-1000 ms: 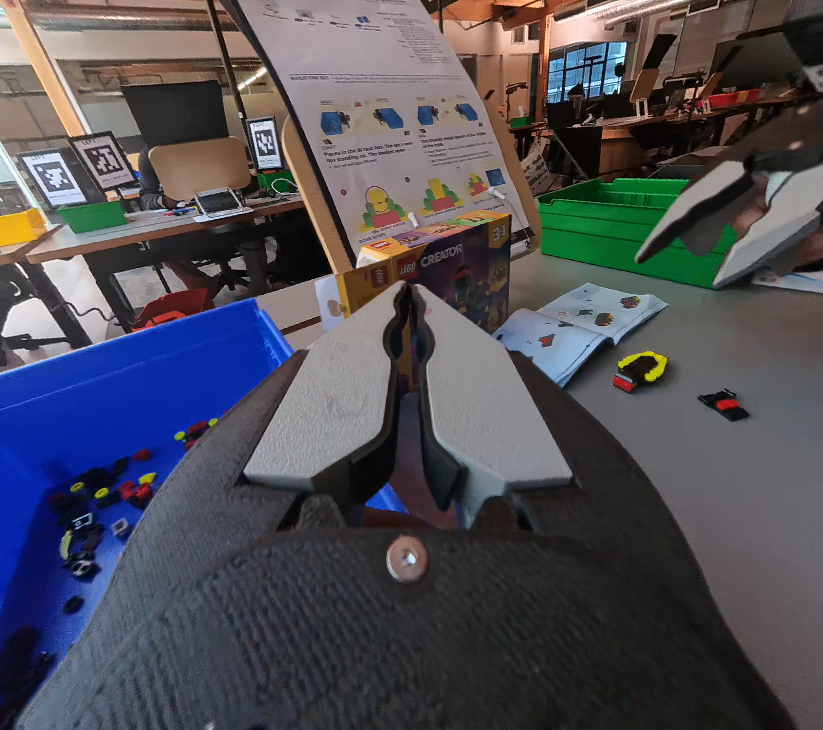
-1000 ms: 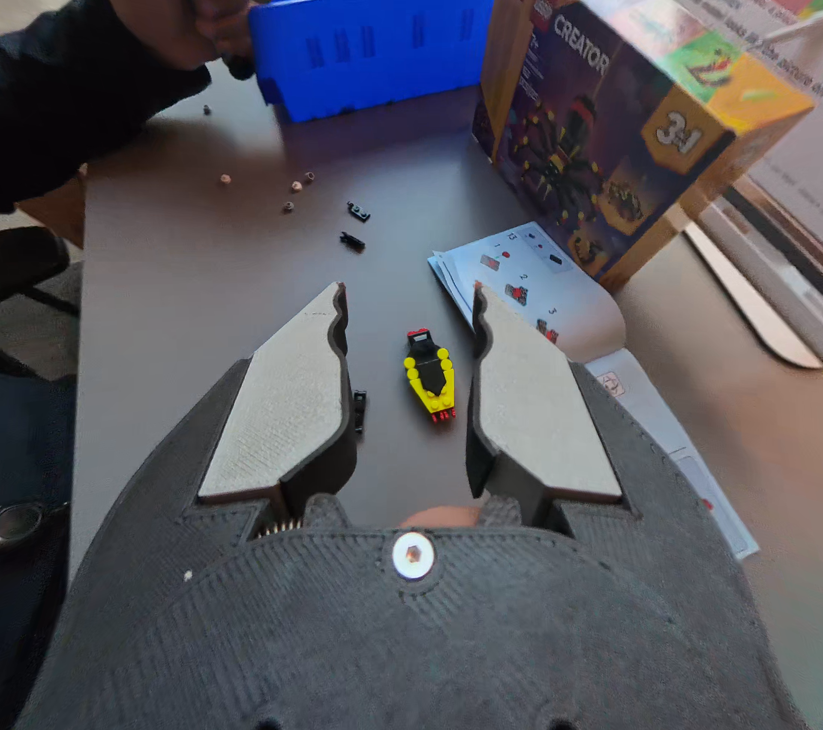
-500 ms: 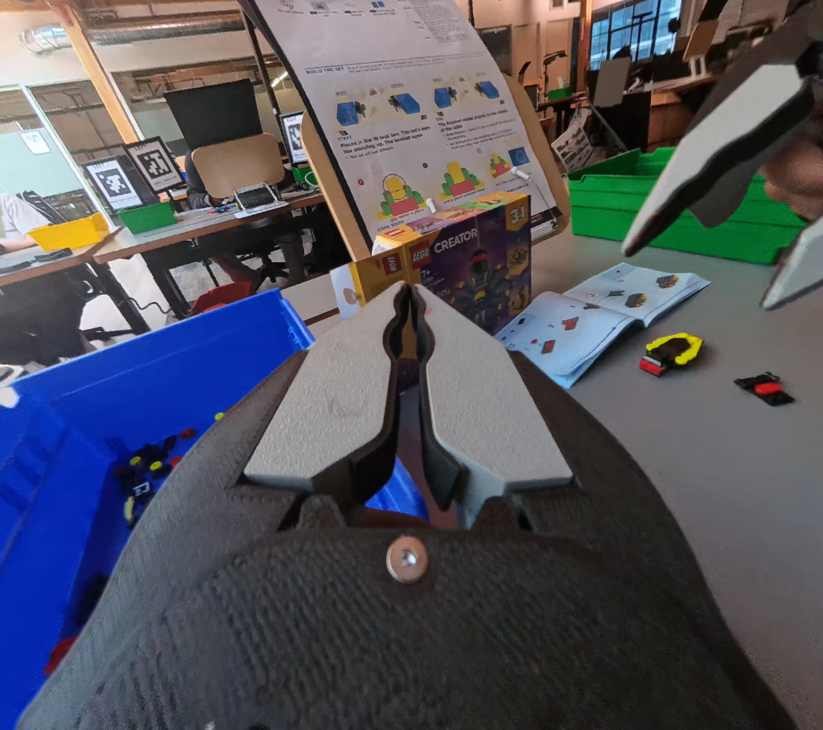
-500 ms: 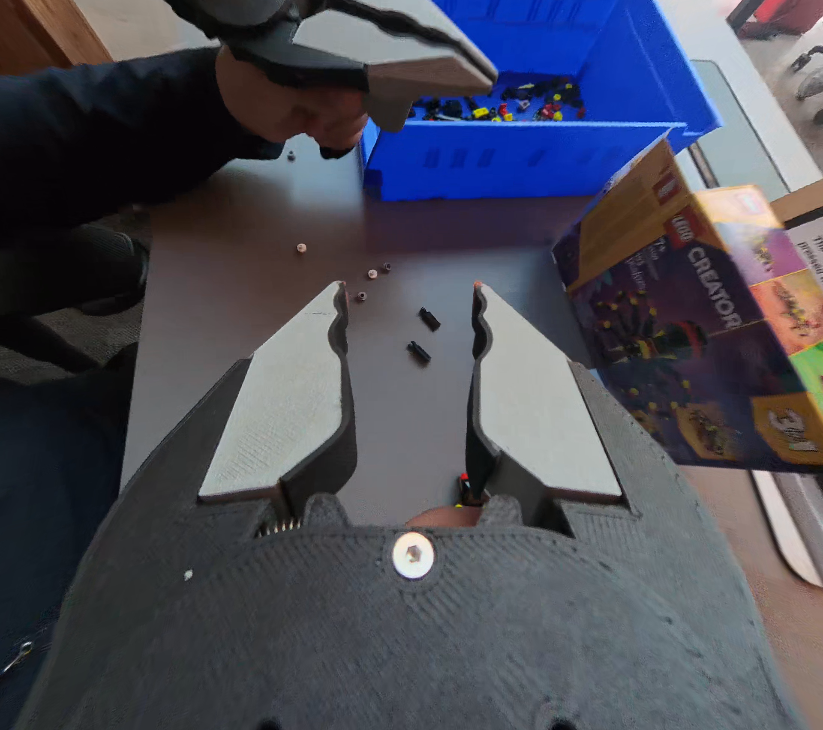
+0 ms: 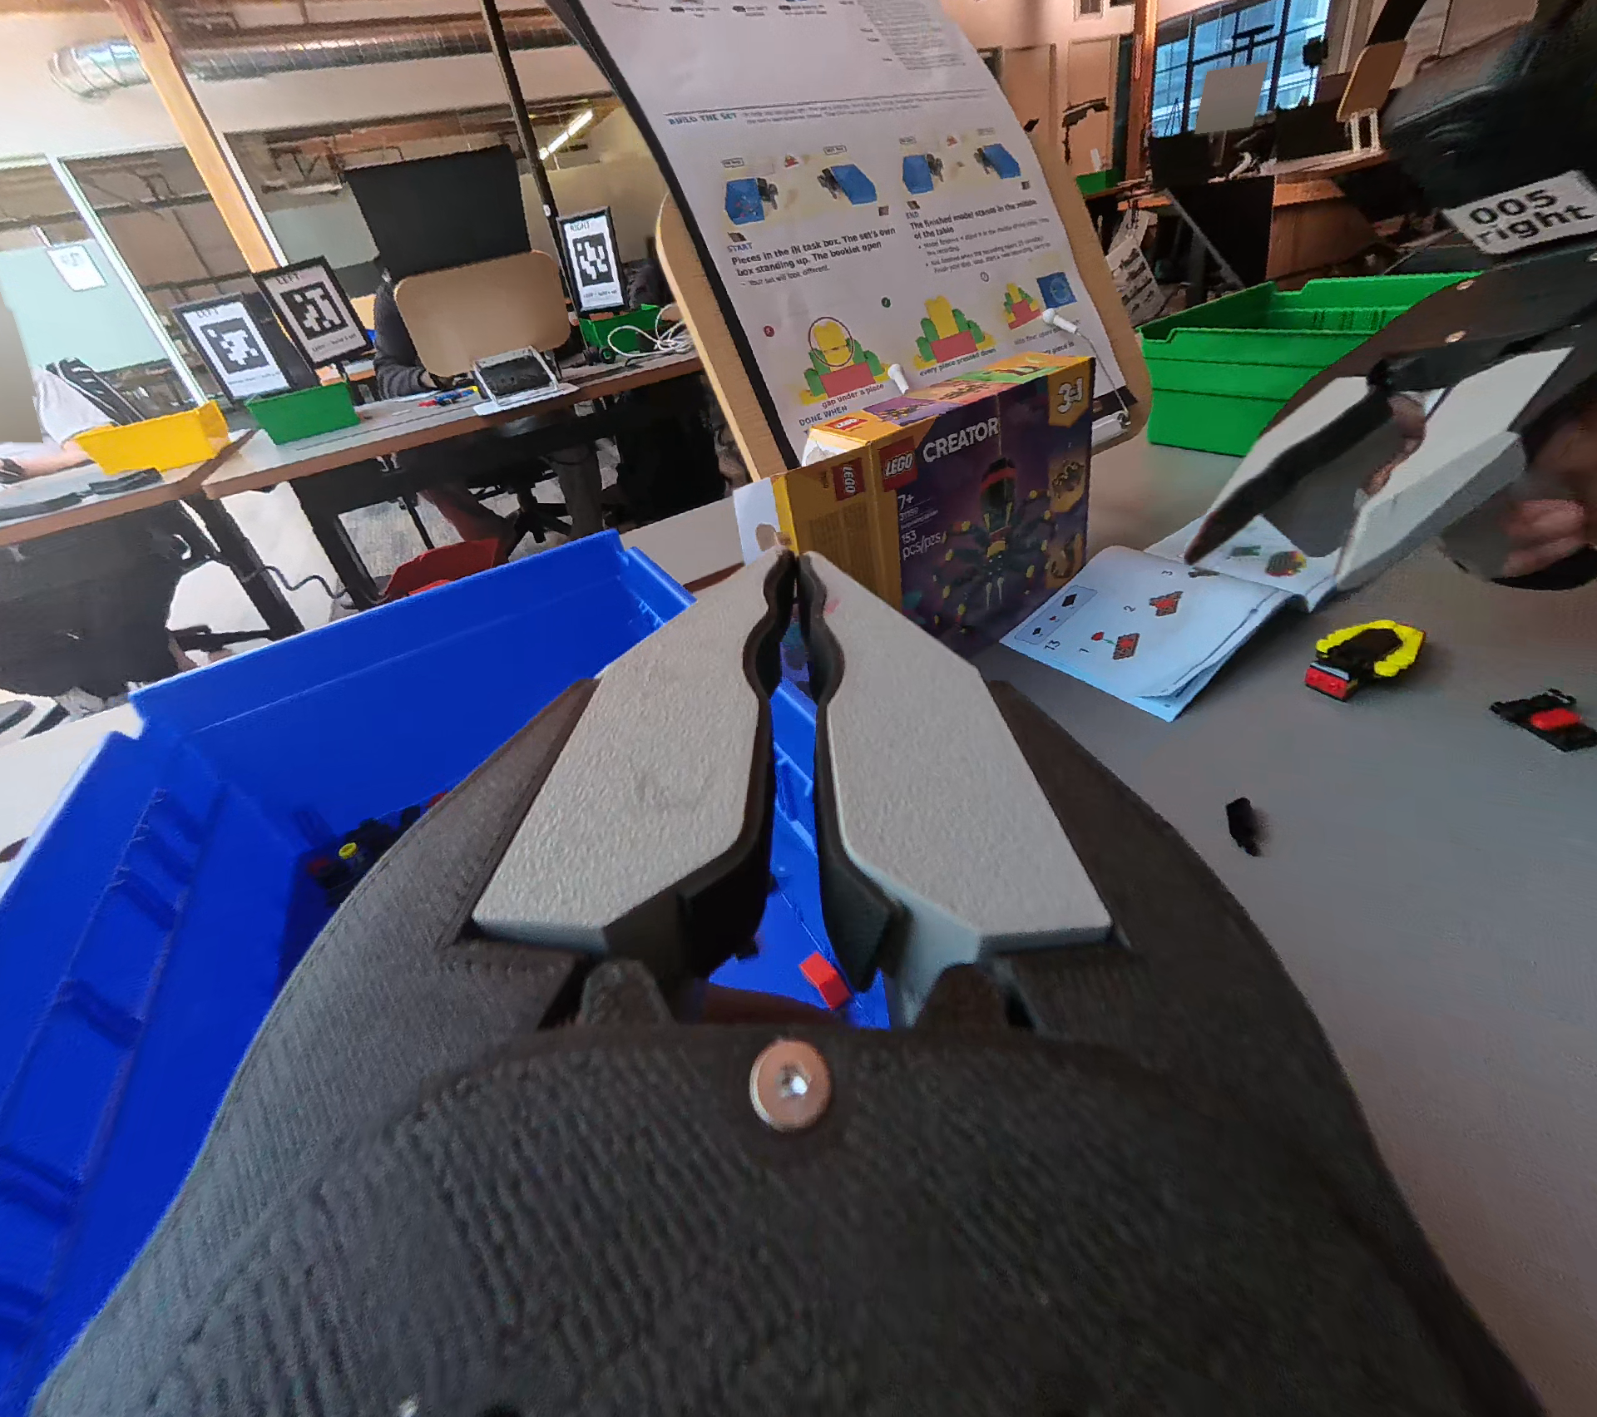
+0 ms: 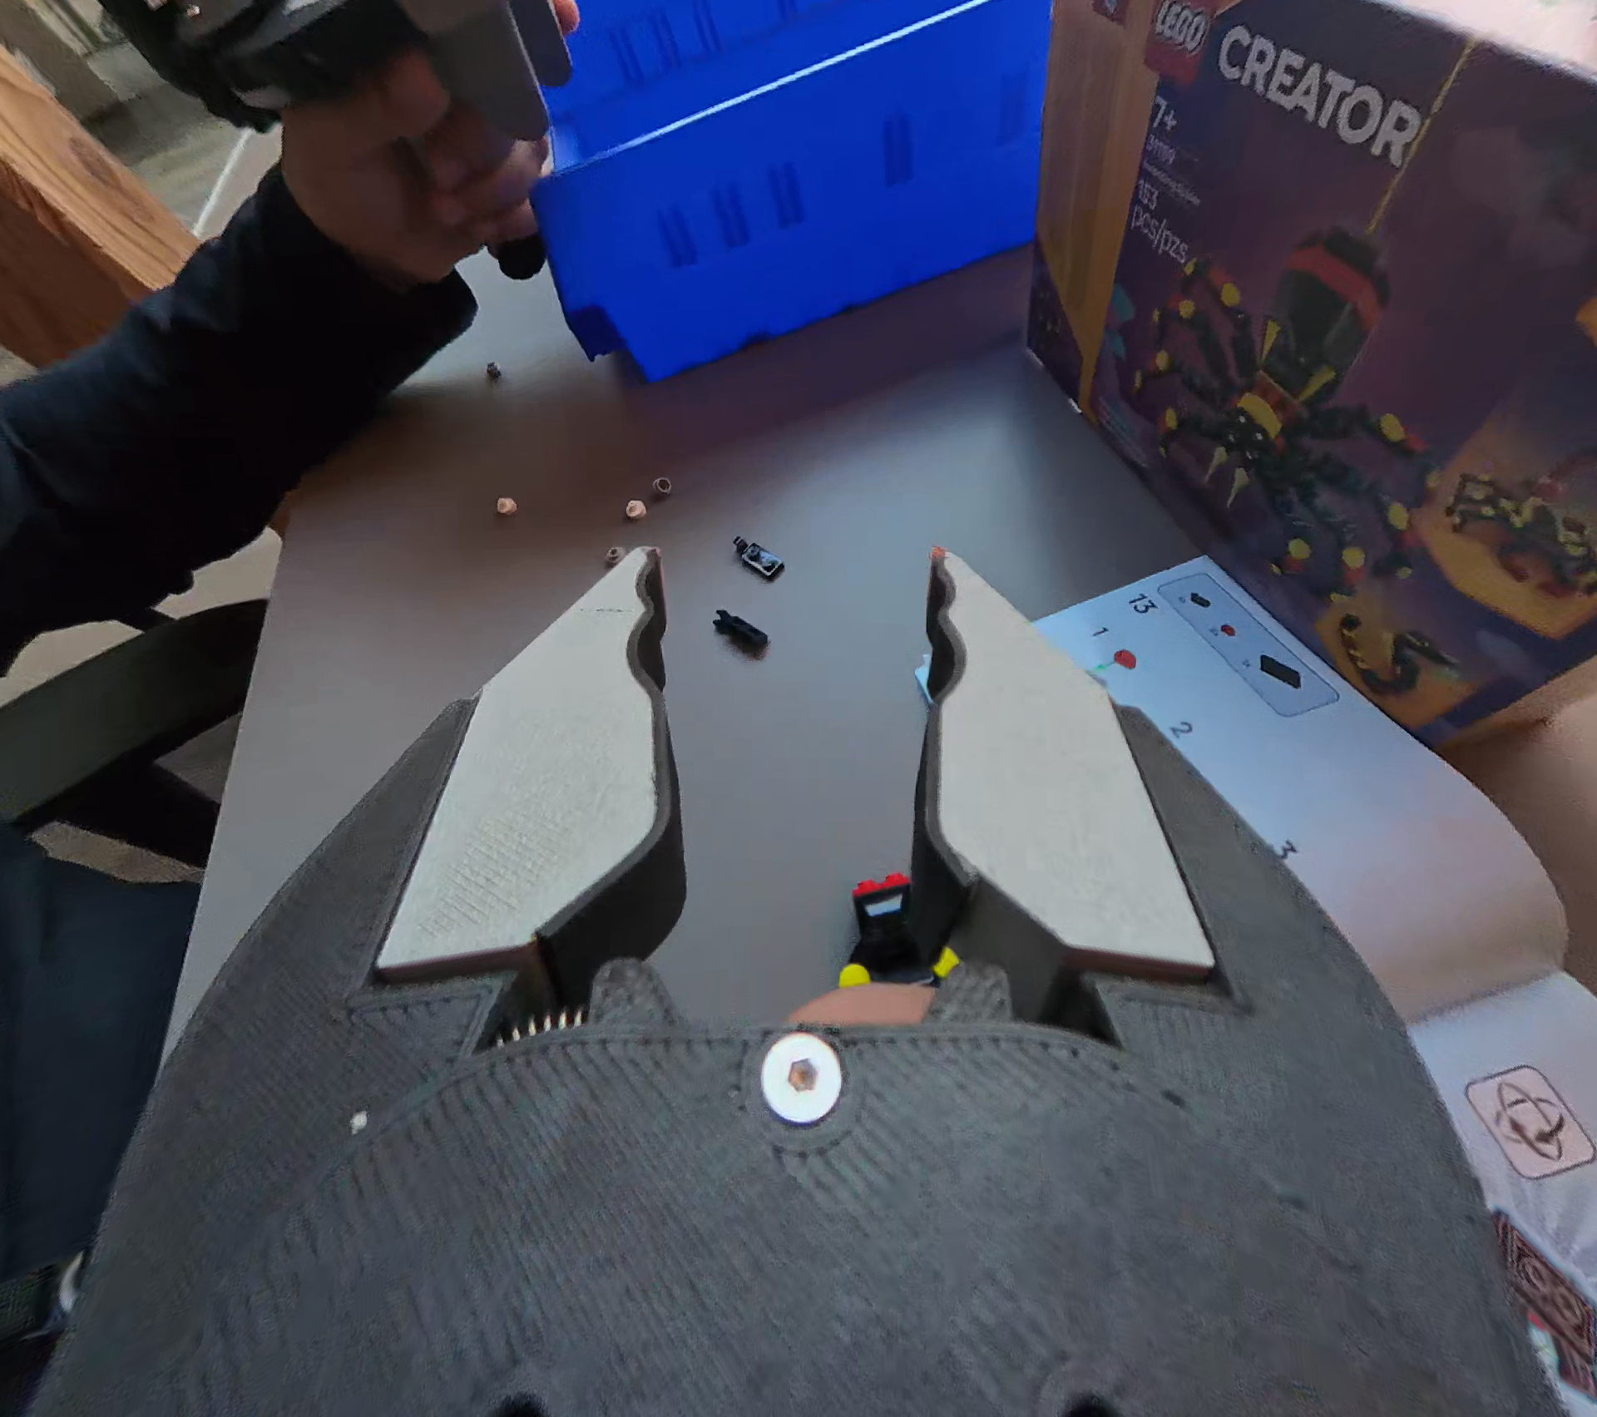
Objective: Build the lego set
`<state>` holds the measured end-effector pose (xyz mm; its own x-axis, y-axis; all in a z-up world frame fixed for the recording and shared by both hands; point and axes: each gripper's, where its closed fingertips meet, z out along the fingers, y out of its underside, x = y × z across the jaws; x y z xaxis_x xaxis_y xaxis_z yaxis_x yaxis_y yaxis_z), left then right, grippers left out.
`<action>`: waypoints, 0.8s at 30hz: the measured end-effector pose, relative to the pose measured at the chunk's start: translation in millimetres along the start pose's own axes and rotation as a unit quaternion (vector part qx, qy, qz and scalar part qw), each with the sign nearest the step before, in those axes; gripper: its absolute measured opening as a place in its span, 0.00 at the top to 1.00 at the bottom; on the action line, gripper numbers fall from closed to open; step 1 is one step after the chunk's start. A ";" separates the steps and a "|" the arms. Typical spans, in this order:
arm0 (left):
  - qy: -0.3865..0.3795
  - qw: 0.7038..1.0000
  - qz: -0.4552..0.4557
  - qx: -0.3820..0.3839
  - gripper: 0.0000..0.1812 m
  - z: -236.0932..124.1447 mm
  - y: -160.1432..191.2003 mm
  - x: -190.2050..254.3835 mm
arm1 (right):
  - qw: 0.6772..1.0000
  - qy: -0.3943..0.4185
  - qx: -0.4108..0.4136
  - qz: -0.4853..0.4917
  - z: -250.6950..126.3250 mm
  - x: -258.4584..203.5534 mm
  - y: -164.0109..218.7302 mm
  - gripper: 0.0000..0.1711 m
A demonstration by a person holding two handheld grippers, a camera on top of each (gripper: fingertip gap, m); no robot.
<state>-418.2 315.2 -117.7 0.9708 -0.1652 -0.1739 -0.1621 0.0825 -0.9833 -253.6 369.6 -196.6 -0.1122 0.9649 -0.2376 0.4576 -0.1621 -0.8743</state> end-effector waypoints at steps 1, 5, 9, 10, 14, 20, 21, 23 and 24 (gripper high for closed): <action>-0.003 1.000 -0.004 0.010 1.00 -2.2 -1.2 -2.7 | 1.000 0.000 -0.004 -0.003 2.3 2.5 -0.7 0.66; -0.012 0.999 -0.041 0.023 1.00 -11.6 2.7 -12.2 | 1.000 0.003 -0.020 -0.019 16.9 11.5 -5.0 0.66; -0.071 0.996 -0.046 0.002 1.00 -16.9 8.9 -27.7 | 0.999 0.006 -0.042 -0.033 34.2 21.0 -8.9 0.65; -0.070 0.996 -0.060 -0.005 1.00 -16.7 11.5 -26.3 | 0.998 0.011 -0.049 -0.037 39.0 24.7 -9.0 0.65; -0.054 0.997 -0.060 0.016 1.00 -16.2 4.4 -17.4 | 0.994 0.039 -0.080 -0.062 54.3 39.4 -5.6 0.64; -0.048 0.997 -0.058 -0.003 1.00 -5.7 17.1 -12.2 | 0.994 0.034 -0.089 -0.052 56.4 39.3 2.2 0.64; -0.052 0.997 -0.051 0.000 1.00 -6.0 16.1 -12.1 | 0.994 0.029 -0.089 -0.048 56.8 36.8 3.1 0.64; -0.053 0.998 -0.031 0.007 1.00 -8.7 11.1 -10.4 | 0.994 0.027 -0.087 -0.052 57.0 32.2 1.8 0.64; -0.055 0.998 -0.021 0.013 1.00 -10.8 7.4 -9.8 | 0.994 0.026 -0.086 -0.056 56.6 28.6 -0.1 0.64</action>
<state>-430.8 306.9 -123.8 0.9904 -0.0611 -0.1238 -0.1171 0.1032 -0.9877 -306.8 385.5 -227.3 -0.1261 0.9851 -0.1167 0.5889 -0.0203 -0.8080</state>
